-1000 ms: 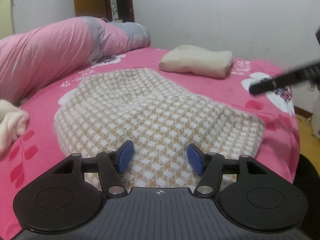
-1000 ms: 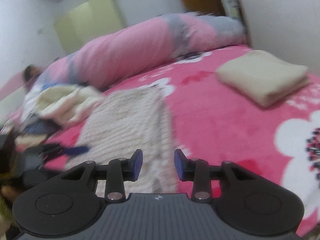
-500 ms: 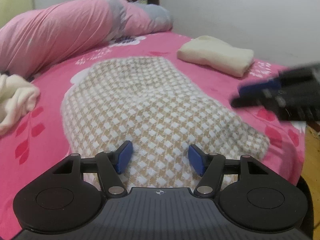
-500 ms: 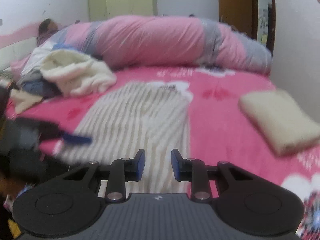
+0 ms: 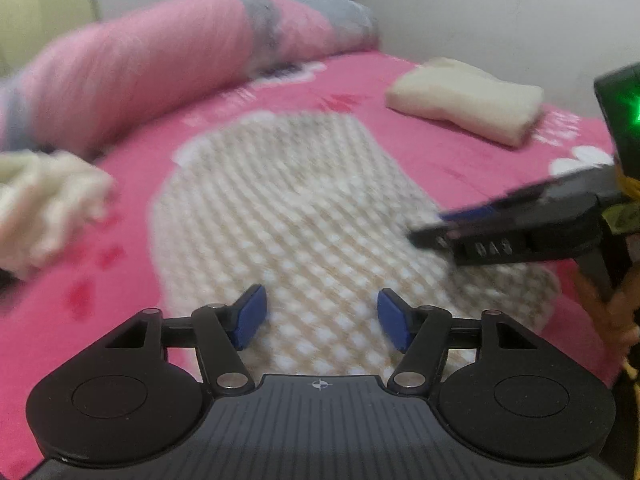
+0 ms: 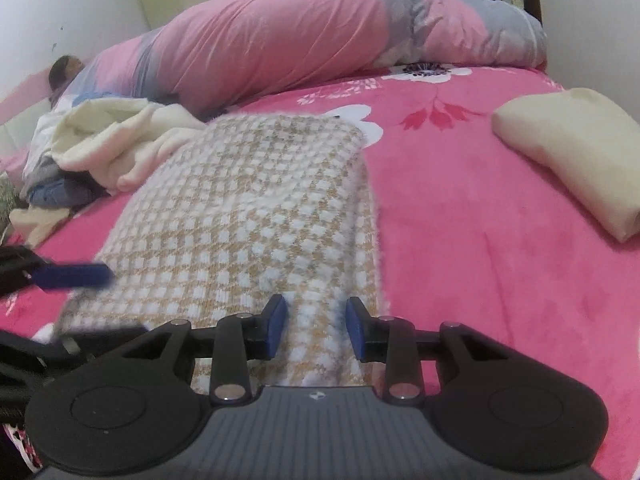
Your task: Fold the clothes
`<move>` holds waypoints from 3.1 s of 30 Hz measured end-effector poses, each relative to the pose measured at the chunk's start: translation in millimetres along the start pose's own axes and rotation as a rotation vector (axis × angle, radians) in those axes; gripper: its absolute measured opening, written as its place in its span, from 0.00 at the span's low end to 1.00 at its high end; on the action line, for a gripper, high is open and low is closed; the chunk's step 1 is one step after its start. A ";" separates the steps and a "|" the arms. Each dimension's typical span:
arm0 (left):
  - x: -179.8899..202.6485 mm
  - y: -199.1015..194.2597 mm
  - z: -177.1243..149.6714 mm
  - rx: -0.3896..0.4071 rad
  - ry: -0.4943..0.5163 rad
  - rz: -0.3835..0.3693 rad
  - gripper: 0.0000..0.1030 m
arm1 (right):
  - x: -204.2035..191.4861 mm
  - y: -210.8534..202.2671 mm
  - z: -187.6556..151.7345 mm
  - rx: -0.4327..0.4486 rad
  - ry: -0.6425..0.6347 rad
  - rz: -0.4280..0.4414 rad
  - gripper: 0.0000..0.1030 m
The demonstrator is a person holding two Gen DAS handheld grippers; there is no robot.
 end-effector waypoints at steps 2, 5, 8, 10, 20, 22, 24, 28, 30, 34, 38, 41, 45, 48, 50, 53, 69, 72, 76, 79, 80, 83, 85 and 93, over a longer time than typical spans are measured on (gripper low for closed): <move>-2.8 -7.4 12.4 0.057 0.014 0.030 0.62 | 1.2 -1.5 -1.2 0.004 0.012 0.005 0.34; -16.8 2.5 14.7 0.027 -0.030 0.086 0.62 | 0.3 -1.0 -1.3 0.007 0.013 0.005 0.34; -27.3 21.9 -3.0 -0.055 -0.074 0.132 0.61 | -1.0 -1.0 -1.5 0.012 0.004 -0.001 0.34; -31.3 28.7 -14.8 -0.068 -0.101 0.138 0.63 | -2.1 -1.0 -1.0 0.012 -0.001 -0.007 0.34; -30.6 29.3 -14.9 -0.069 -0.094 0.142 0.64 | -40.7 -11.3 65.5 0.114 -0.193 -0.050 0.33; -30.5 29.9 -15.0 -0.070 -0.095 0.140 0.64 | -45.8 -1.1 75.0 0.133 -0.206 -0.043 0.32; -31.1 30.6 -14.3 -0.072 -0.097 0.138 0.64 | -46.3 15.3 76.2 0.128 -0.178 -0.006 0.32; -30.8 31.8 -13.4 -0.076 -0.097 0.130 0.64 | -23.6 69.6 38.2 -0.009 -0.109 -0.032 0.31; -30.6 32.1 -12.6 -0.079 -0.099 0.128 0.64 | -19.5 71.4 38.7 0.002 -0.073 -0.022 0.31; -31.3 31.4 -11.7 -0.080 -0.105 0.124 0.64 | -19.9 72.5 37.0 0.013 -0.083 -0.023 0.31; -31.3 31.7 -11.2 -0.083 -0.105 0.126 0.64 | -20.0 72.0 34.9 0.021 -0.078 -0.021 0.31; -32.0 31.9 -10.7 -0.087 -0.105 0.124 0.64 | -19.2 71.6 34.4 0.029 -0.082 -0.021 0.31; -31.8 32.0 -10.6 -0.088 -0.103 0.125 0.64 | -18.8 70.3 33.4 0.036 -0.081 -0.019 0.31; -31.5 32.3 -10.9 -0.088 -0.101 0.127 0.64 | -18.8 69.3 32.9 0.042 -0.082 -0.018 0.31; -31.8 32.5 -11.1 -0.089 -0.101 0.127 0.64 | -18.9 69.2 32.9 0.044 -0.084 -0.017 0.31; -31.5 32.8 -11.2 -0.089 -0.100 0.129 0.64 | -18.8 68.8 32.5 0.047 -0.082 -0.015 0.32; -34.1 27.4 -12.7 -0.045 -0.116 0.114 0.64 | -16.4 67.2 31.9 0.061 -0.069 -0.005 0.32; -43.2 22.3 -7.7 -0.012 -0.176 0.081 0.62 | -15.3 66.4 31.6 0.067 -0.062 0.001 0.32; -57.9 29.5 12.2 0.053 -0.223 0.069 0.59 | -14.4 65.6 31.4 0.071 -0.055 0.006 0.32; -66.8 49.9 25.3 0.062 -0.246 0.051 0.53 | -14.6 65.9 31.4 0.074 -0.053 0.006 0.32; -69.8 60.4 26.6 0.047 -0.263 0.039 0.48 | -14.7 65.9 31.3 0.075 -0.052 0.006 0.32; -74.6 85.5 17.3 -0.007 -0.255 0.037 0.45 | -15.1 66.7 31.2 0.075 -0.050 0.006 0.32; -73.3 92.1 13.4 -0.008 -0.223 0.030 0.45 | -15.7 68.0 31.3 0.074 -0.053 0.002 0.32; -82.0 97.8 6.6 -0.039 -0.289 -0.020 0.47 | -18.6 68.4 30.8 0.076 -0.063 -0.010 0.32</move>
Point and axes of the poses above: each gripper's, at about its wrist camera, not at the fingertips, and y roughly the way its jaws point, x to its right, z to its top, the point moved 7 cm from there along y, roughly the way its jaws point, and after that the axes turned 13 degrees about x, right-handed, at the moved point
